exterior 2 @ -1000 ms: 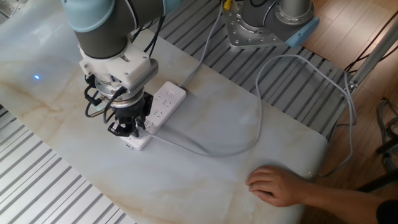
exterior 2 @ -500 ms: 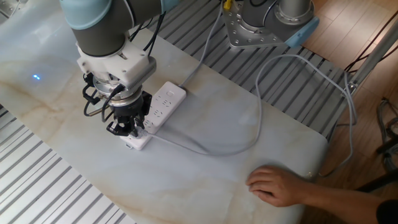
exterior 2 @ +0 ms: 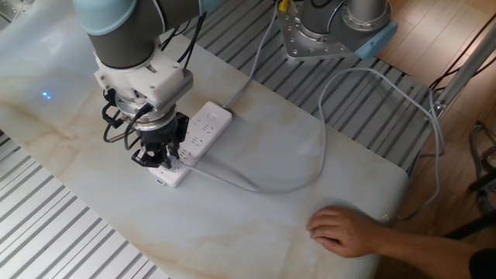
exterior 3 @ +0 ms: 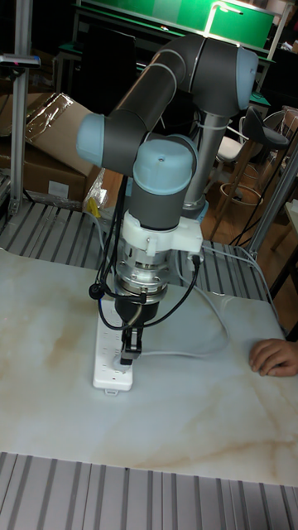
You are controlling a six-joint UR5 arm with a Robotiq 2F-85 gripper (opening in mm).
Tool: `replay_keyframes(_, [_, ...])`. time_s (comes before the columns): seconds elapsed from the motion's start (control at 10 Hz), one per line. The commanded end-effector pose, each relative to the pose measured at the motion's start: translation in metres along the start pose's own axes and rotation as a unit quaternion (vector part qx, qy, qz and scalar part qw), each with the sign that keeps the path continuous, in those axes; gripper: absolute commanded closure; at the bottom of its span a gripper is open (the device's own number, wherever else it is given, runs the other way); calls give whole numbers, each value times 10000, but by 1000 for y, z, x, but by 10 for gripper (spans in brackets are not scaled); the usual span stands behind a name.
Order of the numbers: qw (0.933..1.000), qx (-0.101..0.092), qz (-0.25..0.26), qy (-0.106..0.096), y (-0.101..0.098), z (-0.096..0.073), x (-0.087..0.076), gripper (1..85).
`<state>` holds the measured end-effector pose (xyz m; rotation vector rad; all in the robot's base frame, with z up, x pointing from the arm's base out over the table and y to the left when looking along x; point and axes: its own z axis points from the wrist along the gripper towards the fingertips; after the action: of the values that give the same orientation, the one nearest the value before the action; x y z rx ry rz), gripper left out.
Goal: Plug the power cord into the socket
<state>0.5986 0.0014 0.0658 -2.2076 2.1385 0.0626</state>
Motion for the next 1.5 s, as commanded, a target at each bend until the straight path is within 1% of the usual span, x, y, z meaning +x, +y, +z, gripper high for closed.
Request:
replay_keyframes(0.0, [9999, -7, 130, -113, 1, 0, -4, 847])
replay_keyframes(0.4, [9997, 8, 191, -121, 0, 3, -8, 847])
replay_keyframes(0.7, [9998, 24, 168, -105, -2, 3, -6, 847])
replay_keyframes(1.1, [9998, 37, 174, -20, -2, 2, 0, 847])
replay_keyframes(1.4, [9997, 91, 204, 26, -5, 3, 2, 847])
